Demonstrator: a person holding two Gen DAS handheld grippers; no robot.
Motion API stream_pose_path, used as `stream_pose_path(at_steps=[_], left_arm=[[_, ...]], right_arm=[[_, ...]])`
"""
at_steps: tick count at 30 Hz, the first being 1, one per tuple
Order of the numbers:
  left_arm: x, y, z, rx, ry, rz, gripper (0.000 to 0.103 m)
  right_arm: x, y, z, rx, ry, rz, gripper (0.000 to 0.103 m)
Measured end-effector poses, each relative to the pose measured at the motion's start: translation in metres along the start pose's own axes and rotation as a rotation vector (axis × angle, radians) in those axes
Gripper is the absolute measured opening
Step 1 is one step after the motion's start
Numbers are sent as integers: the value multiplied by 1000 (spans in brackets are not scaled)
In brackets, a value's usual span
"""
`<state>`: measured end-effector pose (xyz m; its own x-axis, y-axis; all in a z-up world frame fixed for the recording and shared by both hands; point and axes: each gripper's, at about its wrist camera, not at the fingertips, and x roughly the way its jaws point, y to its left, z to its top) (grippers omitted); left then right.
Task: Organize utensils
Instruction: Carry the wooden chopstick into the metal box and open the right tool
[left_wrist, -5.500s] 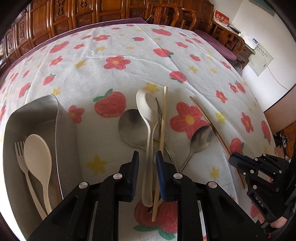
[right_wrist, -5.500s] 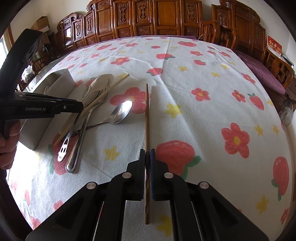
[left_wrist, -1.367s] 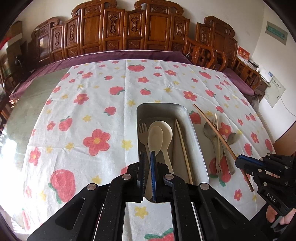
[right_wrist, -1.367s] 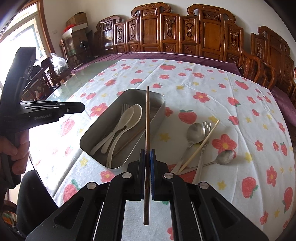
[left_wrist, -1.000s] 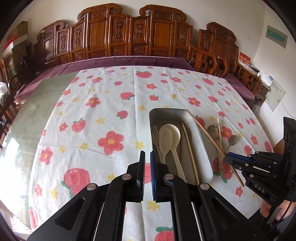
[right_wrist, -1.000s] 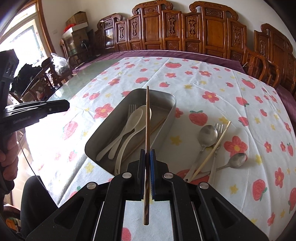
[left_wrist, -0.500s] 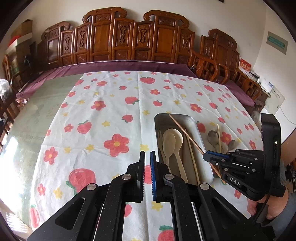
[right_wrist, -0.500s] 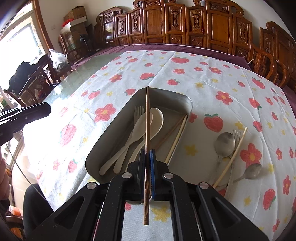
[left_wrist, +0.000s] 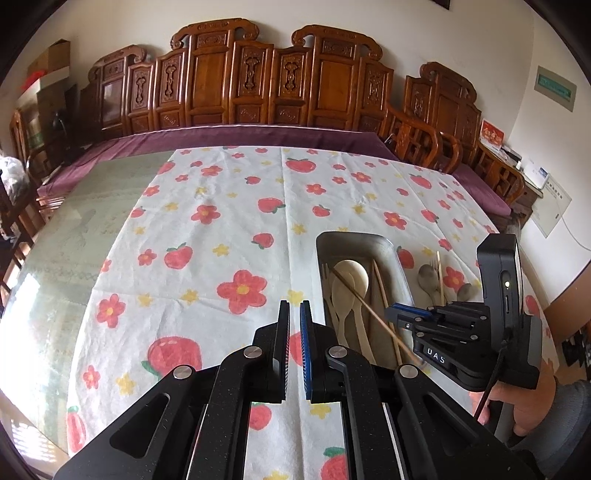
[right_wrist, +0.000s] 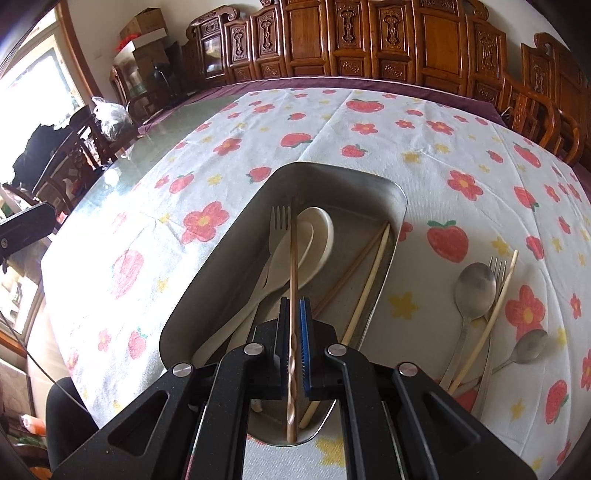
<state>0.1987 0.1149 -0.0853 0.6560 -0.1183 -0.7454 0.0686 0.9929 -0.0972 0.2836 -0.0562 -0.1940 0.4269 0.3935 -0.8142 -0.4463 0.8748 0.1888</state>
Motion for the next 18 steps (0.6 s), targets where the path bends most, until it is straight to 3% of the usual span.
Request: stream_pose_path(at_steps=[18], left_arm=[[1,-28,0,31,-2,-33,5]], right_arm=[[-81,-30,-29,-4,-105,-26,7]])
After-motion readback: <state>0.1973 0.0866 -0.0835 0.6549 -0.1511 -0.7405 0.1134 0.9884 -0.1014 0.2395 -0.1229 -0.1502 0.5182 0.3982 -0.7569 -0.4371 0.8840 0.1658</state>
